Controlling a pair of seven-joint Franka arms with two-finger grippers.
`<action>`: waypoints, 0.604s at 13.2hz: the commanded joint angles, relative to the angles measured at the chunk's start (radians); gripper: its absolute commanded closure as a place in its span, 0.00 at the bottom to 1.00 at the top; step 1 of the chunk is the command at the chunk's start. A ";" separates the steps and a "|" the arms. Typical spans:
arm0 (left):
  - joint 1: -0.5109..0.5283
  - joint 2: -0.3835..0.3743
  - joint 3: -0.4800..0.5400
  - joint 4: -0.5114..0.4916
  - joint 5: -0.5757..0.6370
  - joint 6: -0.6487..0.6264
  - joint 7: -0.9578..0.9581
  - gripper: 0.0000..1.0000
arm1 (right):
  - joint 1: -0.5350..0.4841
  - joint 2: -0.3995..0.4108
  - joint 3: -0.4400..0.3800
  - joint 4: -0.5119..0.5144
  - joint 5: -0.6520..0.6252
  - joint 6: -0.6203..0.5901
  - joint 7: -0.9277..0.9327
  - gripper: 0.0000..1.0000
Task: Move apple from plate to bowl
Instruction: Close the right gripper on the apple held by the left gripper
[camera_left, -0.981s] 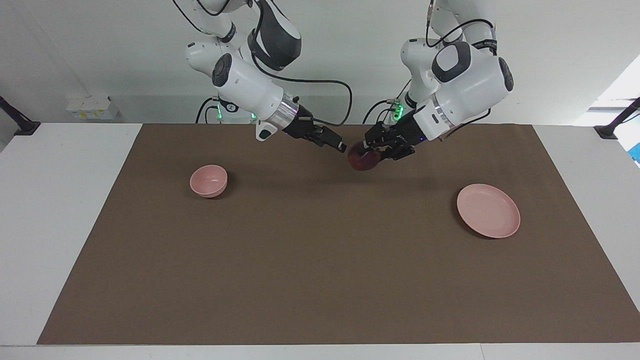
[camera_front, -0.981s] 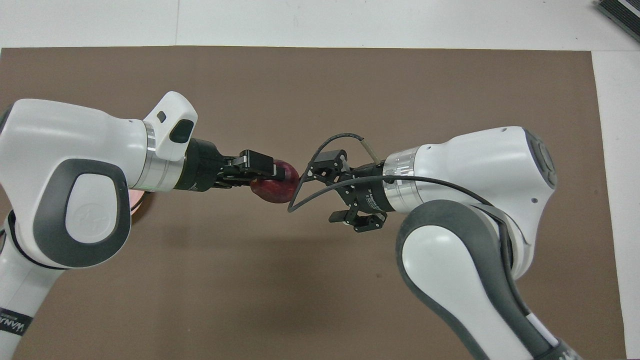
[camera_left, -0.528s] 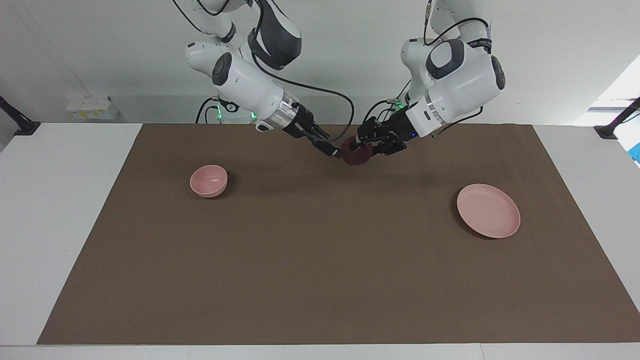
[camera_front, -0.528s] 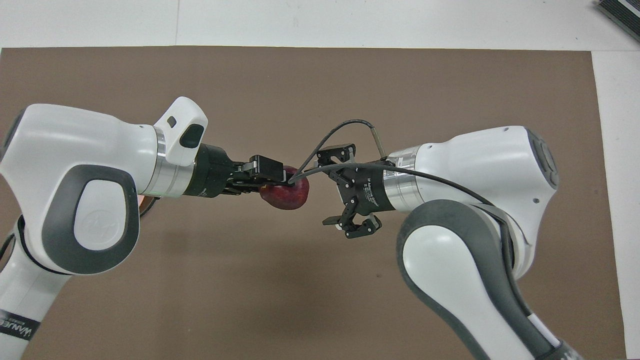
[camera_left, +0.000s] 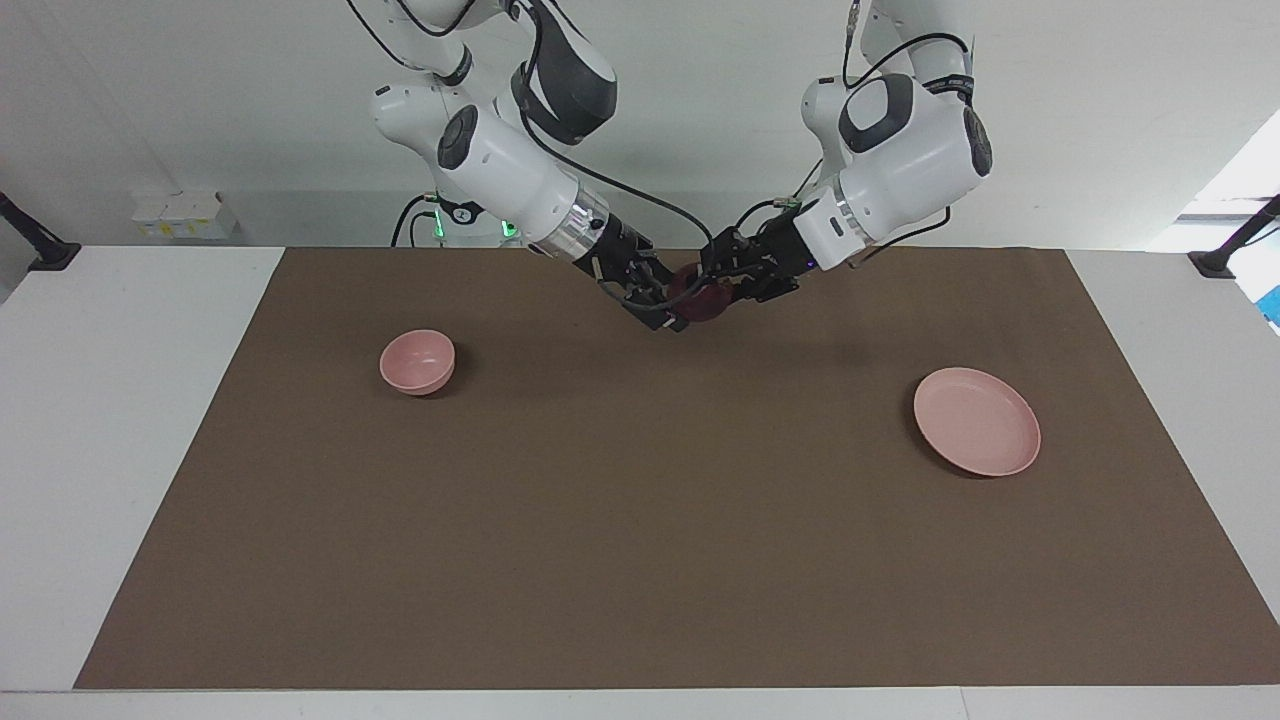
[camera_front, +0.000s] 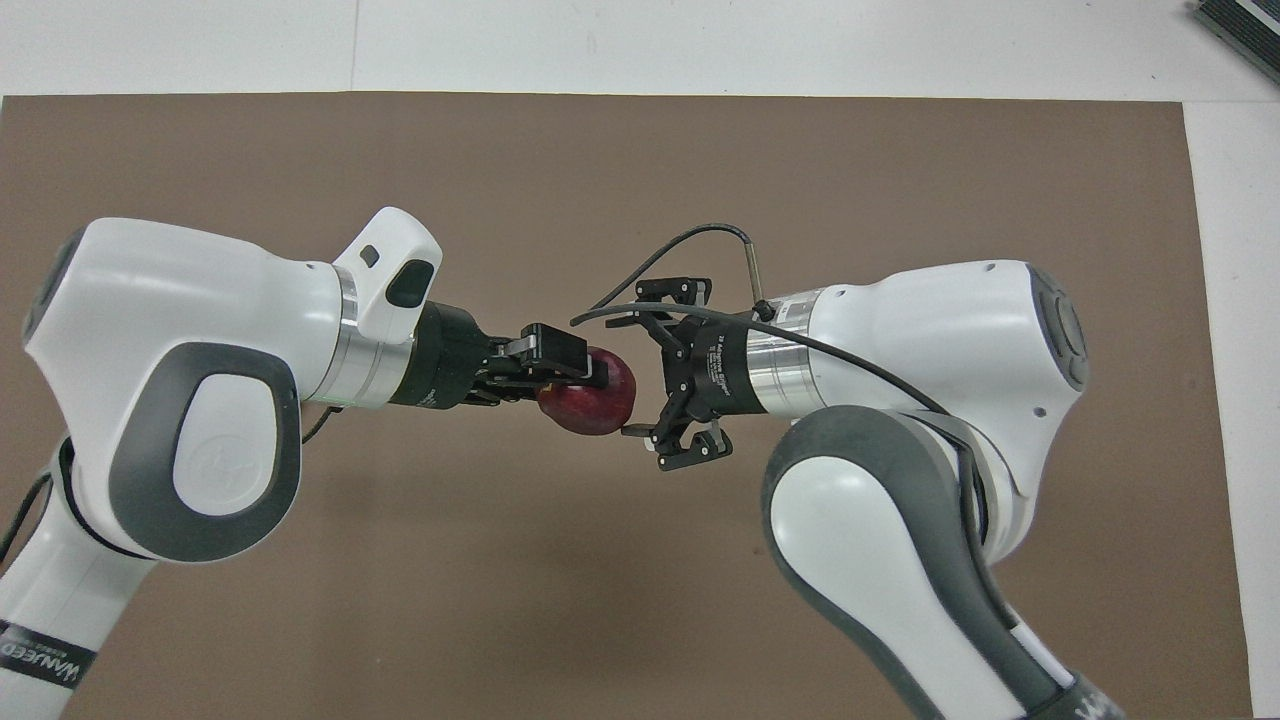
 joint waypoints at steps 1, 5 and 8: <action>-0.041 -0.037 0.001 -0.028 -0.026 0.000 -0.037 1.00 | 0.023 0.026 0.005 0.031 0.023 0.027 0.025 0.00; -0.041 -0.040 -0.002 -0.028 -0.026 0.002 -0.039 1.00 | 0.005 0.017 0.002 0.030 0.015 -0.106 -0.061 0.00; -0.043 -0.039 -0.003 -0.024 -0.025 0.003 -0.060 1.00 | 0.000 0.017 0.002 0.033 0.028 -0.100 -0.059 0.33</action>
